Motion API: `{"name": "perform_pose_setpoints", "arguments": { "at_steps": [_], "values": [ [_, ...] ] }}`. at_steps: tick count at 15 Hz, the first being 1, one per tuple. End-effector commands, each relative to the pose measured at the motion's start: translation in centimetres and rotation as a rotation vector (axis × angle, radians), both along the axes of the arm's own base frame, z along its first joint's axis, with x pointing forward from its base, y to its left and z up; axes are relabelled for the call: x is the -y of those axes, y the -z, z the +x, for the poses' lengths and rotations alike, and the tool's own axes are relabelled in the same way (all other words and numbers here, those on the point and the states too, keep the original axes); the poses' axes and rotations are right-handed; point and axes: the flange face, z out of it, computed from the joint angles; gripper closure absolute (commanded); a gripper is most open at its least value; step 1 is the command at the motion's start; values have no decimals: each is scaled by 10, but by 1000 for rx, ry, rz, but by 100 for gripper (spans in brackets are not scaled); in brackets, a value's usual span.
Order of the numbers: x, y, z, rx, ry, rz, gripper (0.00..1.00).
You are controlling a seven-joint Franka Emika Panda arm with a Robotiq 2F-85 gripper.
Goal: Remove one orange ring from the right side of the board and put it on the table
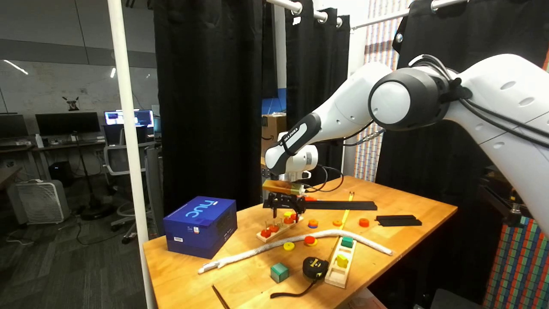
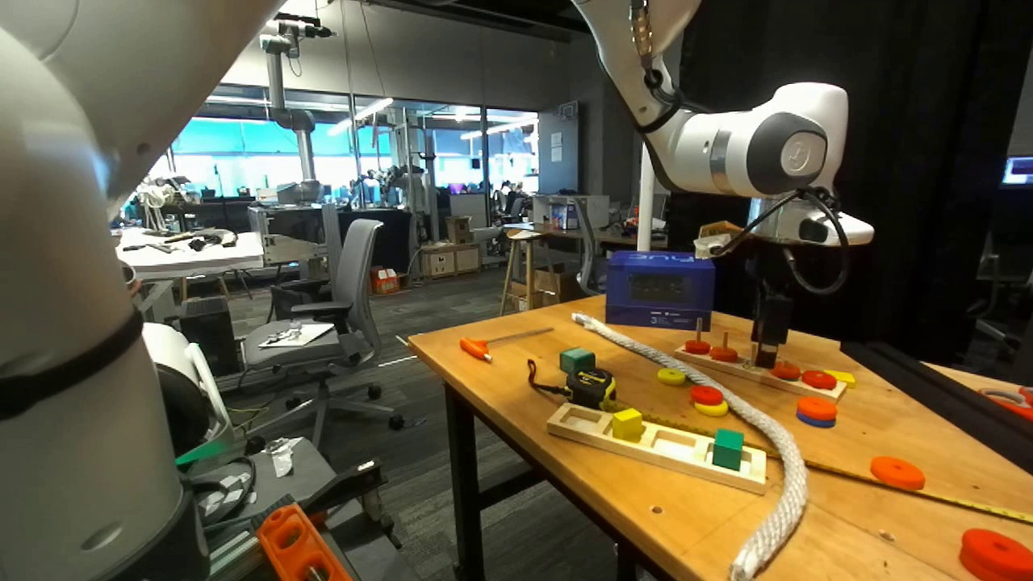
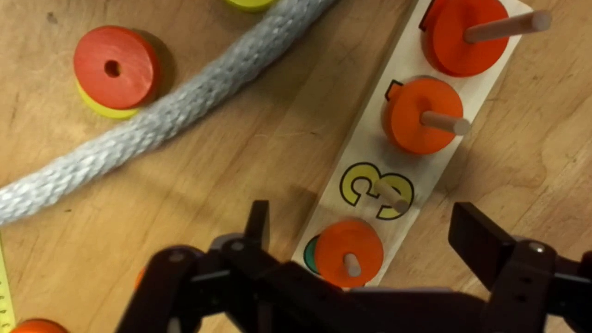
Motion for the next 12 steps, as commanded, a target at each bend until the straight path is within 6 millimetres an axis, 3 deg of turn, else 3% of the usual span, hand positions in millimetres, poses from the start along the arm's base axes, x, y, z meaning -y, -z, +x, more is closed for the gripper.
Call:
{"name": "perform_pose_setpoints", "arguments": {
  "at_steps": [1,10,11,12],
  "values": [
    [9,-1,10,26,-18,-14,0],
    [18,6,11,25,-24,-26,0],
    [19,7,12,28,-26,-28,24],
    [19,7,12,33,-27,-30,26]
  ]
}}
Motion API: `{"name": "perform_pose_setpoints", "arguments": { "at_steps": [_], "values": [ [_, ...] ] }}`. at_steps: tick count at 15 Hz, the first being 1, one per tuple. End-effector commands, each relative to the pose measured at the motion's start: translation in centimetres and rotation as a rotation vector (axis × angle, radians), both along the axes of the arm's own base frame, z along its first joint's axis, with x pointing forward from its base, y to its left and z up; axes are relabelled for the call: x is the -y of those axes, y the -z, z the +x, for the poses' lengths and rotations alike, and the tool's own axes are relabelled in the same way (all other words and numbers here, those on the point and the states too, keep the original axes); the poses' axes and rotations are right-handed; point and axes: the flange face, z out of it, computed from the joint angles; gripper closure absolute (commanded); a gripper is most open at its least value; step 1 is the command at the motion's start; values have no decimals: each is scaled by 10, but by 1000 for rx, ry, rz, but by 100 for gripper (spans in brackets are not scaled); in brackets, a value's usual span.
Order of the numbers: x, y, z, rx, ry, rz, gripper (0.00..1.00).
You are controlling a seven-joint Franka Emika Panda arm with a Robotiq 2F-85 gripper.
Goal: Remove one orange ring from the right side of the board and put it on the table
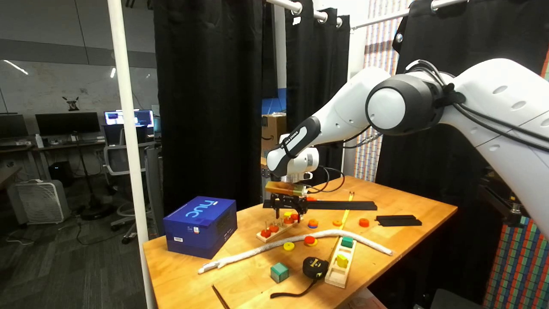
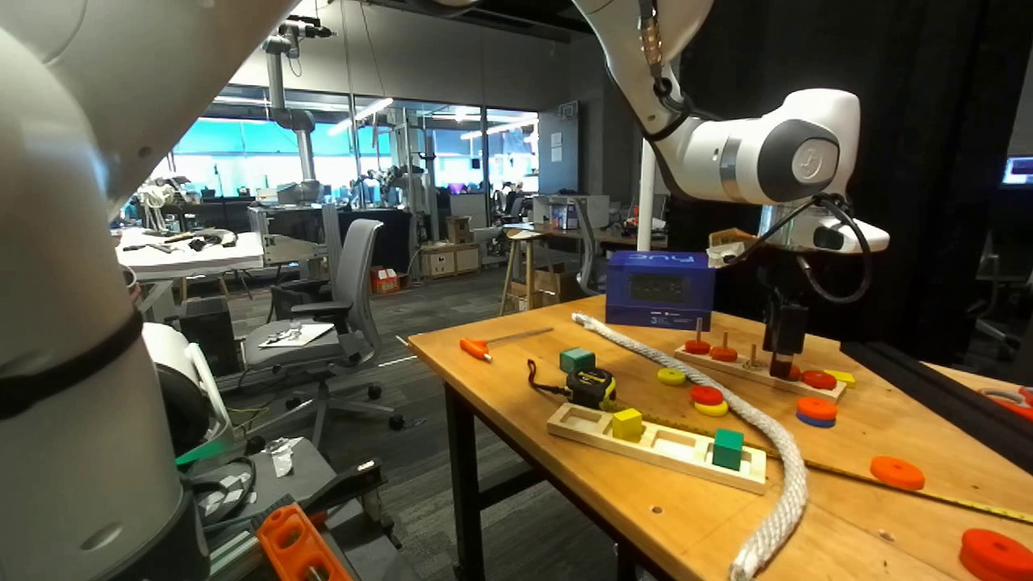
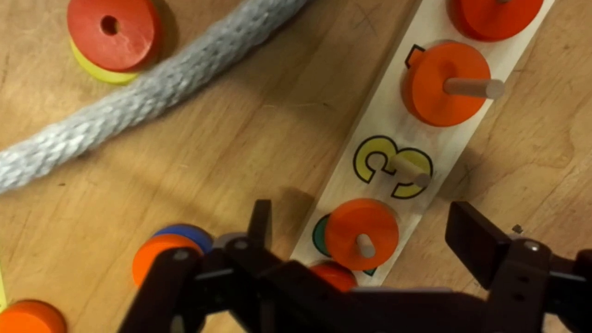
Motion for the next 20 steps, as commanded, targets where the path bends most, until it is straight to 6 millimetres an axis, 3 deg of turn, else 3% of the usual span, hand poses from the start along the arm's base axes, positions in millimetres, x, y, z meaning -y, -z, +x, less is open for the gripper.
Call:
{"name": "perform_pose_setpoints", "arguments": {
  "at_steps": [1,7,20],
  "values": [
    [6,-1,10,38,-15,-16,34],
    [8,-1,12,63,-21,-26,81],
    [7,-41,16,127,-38,-84,79]
  ]
}}
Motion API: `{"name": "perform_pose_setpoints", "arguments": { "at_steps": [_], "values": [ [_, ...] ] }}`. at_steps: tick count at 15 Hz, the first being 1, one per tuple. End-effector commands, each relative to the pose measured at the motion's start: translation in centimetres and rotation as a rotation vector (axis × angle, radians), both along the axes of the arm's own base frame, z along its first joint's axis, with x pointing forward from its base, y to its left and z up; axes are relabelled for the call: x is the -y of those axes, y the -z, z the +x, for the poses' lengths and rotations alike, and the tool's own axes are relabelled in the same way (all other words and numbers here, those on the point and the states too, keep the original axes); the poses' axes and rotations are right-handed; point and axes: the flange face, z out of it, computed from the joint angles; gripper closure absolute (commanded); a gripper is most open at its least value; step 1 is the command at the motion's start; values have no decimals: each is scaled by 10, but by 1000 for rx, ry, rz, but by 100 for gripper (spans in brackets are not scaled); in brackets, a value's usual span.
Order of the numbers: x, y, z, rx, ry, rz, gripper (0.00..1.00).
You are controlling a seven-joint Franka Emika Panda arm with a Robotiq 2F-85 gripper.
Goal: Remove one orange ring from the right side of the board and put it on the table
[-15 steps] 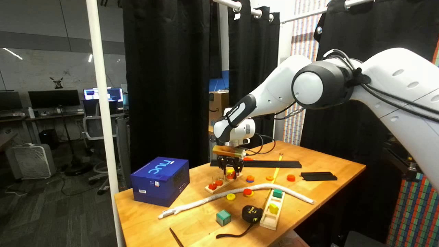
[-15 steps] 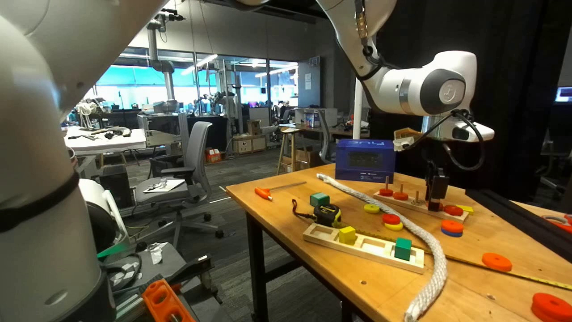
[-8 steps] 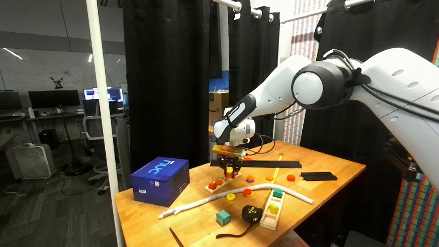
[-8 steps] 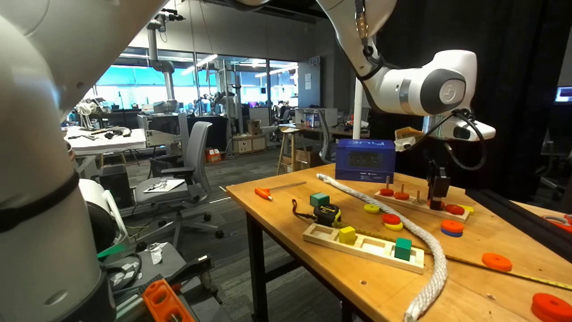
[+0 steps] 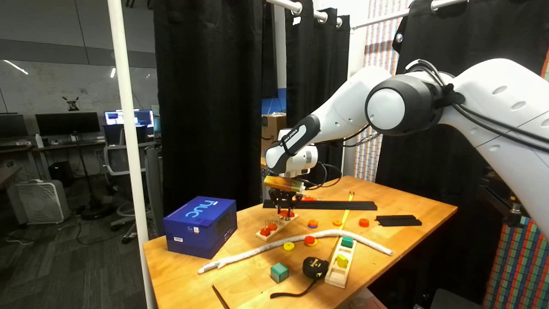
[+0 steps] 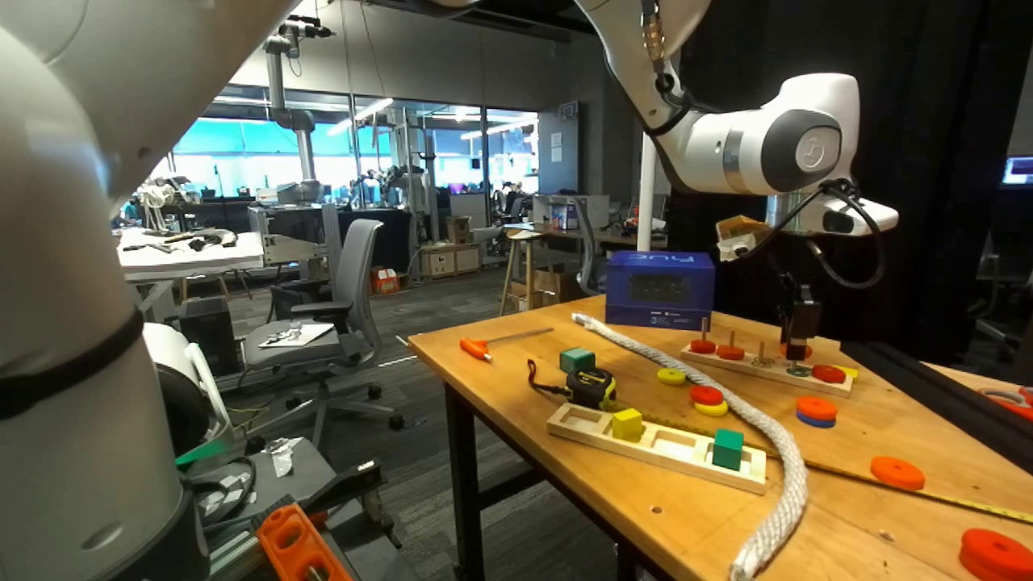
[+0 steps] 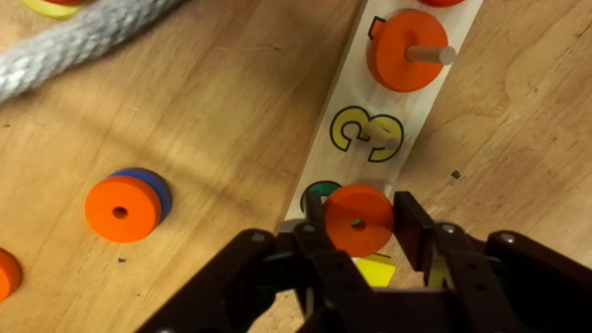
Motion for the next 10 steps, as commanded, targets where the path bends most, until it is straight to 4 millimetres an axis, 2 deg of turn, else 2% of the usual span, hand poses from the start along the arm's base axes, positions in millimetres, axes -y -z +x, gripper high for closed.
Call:
{"name": "perform_pose_setpoints", "arguments": {
  "at_steps": [1,5,10],
  "values": [
    [8,-23,-2,29,-5,-45,79],
    [26,-35,-10,21,10,-77,80],
    [39,-36,-17,11,12,-96,80]
  ]
}}
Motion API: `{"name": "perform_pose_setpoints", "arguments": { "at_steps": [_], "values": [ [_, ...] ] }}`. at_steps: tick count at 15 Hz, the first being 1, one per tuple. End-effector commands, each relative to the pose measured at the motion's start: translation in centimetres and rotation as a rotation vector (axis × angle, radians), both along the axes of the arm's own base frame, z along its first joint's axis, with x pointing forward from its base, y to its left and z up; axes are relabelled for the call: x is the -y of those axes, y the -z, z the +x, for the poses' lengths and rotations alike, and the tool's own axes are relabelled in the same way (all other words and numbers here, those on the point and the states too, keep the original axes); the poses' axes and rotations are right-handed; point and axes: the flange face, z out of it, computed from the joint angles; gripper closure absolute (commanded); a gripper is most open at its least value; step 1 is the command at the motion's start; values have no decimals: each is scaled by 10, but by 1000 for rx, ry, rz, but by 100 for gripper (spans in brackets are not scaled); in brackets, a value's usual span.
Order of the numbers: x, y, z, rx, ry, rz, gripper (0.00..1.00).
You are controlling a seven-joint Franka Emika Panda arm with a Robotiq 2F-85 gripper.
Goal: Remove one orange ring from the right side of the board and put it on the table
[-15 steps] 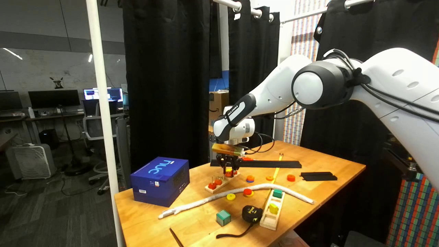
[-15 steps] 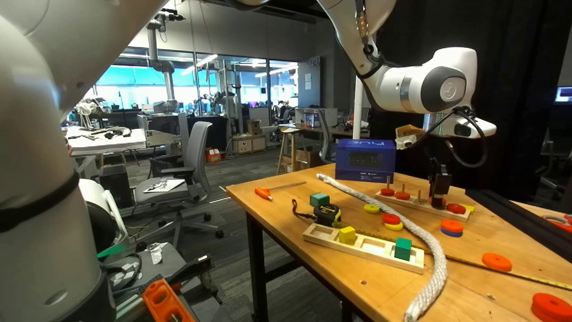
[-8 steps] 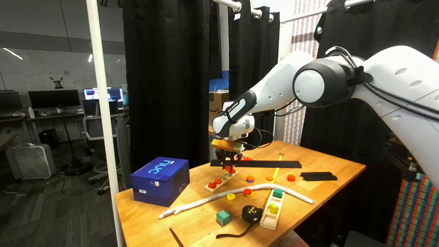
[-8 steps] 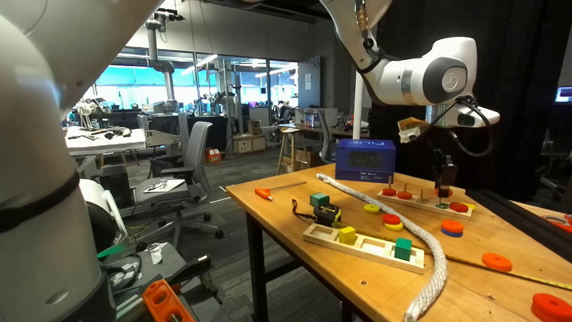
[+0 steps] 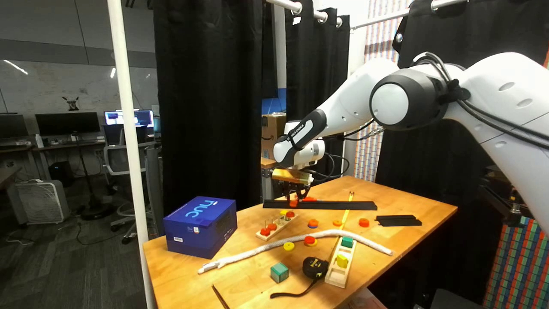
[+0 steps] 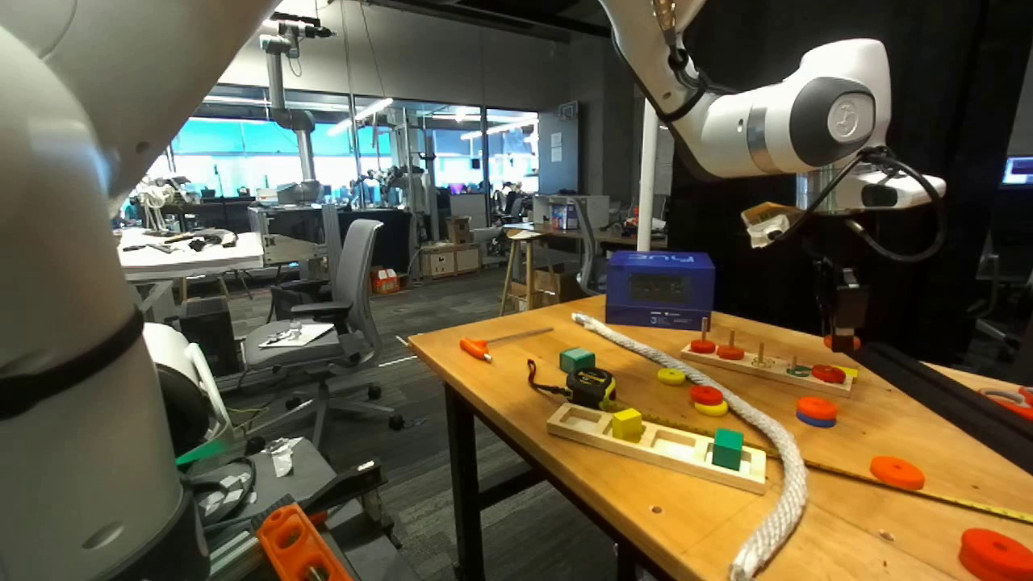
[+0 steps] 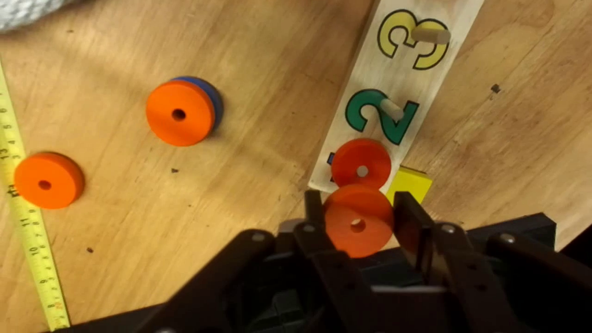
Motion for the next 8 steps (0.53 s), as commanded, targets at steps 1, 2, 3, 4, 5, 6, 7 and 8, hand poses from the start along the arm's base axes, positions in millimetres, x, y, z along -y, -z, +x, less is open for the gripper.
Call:
{"name": "perform_pose_setpoints", "arguments": {
  "at_steps": [1,2,3,4,5,6,7,8],
  "values": [
    [4,-8,-10,-2,0,-9,80],
    [5,-4,-11,-6,2,-7,80],
    [7,-2,-12,-9,4,-8,80],
    [10,0,-14,-14,8,-6,80],
    [13,2,-16,-18,13,-10,80],
    [16,3,-18,-22,17,-11,80],
    [19,4,-20,-25,21,-12,80],
    [23,4,-21,-26,24,-14,80]
  ]
}}
